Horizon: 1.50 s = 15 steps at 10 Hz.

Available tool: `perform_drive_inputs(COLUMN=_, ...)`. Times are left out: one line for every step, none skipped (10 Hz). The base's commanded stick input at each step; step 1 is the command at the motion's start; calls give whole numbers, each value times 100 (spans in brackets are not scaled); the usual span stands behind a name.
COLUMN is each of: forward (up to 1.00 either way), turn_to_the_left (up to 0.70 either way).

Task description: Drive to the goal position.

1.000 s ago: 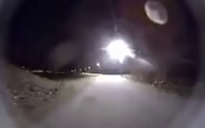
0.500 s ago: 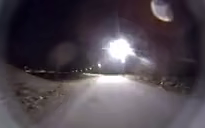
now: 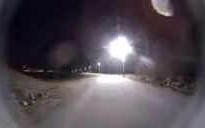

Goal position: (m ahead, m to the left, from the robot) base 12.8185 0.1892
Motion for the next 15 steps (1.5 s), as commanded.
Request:
perform_drive_inputs(forward=100, turn_to_the_left=5)
perform_drive_inputs(forward=100, turn_to_the_left=0)
perform_drive_inputs(forward=100, turn_to_the_left=0)
perform_drive_inputs(forward=100, turn_to_the_left=8)
perform_drive_inputs(forward=100, turn_to_the_left=15)
perform_drive_inputs(forward=100, turn_to_the_left=22)
perform_drive_inputs(forward=100, turn_to_the_left=27)
perform_drive_inputs(forward=100, turn_to_the_left=27)
perform_drive_inputs(forward=100, turn_to_the_left=27)
perform_drive_inputs(forward=100, turn_to_the_left=27)
perform_drive_inputs(forward=100, turn_to_the_left=27)
perform_drive_inputs(forward=100, turn_to_the_left=27)
perform_drive_inputs(forward=100, turn_to_the_left=27)
perform_drive_inputs(forward=100, turn_to_the_left=27)
perform_drive_inputs(forward=100, turn_to_the_left=24)
